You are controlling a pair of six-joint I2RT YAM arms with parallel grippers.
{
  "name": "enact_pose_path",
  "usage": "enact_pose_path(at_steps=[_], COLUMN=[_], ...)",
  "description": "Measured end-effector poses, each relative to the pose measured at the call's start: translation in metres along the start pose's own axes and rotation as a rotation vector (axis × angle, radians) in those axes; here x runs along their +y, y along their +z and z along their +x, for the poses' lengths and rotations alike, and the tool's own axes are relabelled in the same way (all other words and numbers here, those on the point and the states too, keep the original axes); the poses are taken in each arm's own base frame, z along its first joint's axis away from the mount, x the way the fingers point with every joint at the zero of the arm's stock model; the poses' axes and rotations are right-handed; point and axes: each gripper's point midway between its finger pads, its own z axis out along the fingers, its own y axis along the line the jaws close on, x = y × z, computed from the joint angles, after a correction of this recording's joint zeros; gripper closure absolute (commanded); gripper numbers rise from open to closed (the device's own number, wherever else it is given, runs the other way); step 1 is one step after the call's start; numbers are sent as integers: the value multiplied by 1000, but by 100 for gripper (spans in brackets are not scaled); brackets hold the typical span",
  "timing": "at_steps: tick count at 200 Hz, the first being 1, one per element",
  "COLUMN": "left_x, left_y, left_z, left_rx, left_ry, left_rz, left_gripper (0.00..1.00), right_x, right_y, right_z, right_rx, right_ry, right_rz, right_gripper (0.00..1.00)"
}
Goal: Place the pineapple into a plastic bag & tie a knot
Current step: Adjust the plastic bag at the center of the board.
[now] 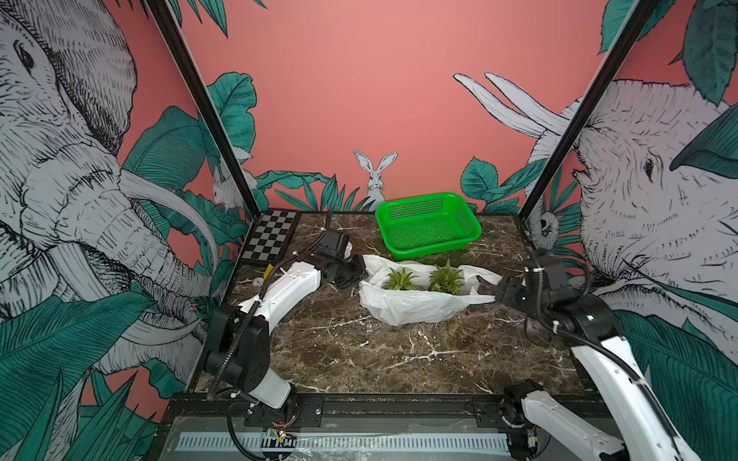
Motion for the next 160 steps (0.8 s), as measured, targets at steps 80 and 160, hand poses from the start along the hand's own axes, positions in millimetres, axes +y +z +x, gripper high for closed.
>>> enact_pose_path(at_steps=[80, 160], left_x=[-1, -6], left_y=[5, 7], left_z=[-1, -4], left_rx=[12, 16], left_ry=[-1, 3], left_rz=[2, 15], left_gripper=[100, 100], right_x=[74, 75], right_y=[90, 124], right_z=[-11, 5], right_rx=[99, 164], right_ry=[-254, -230], right_rz=[-169, -288], right_gripper=[11, 16])
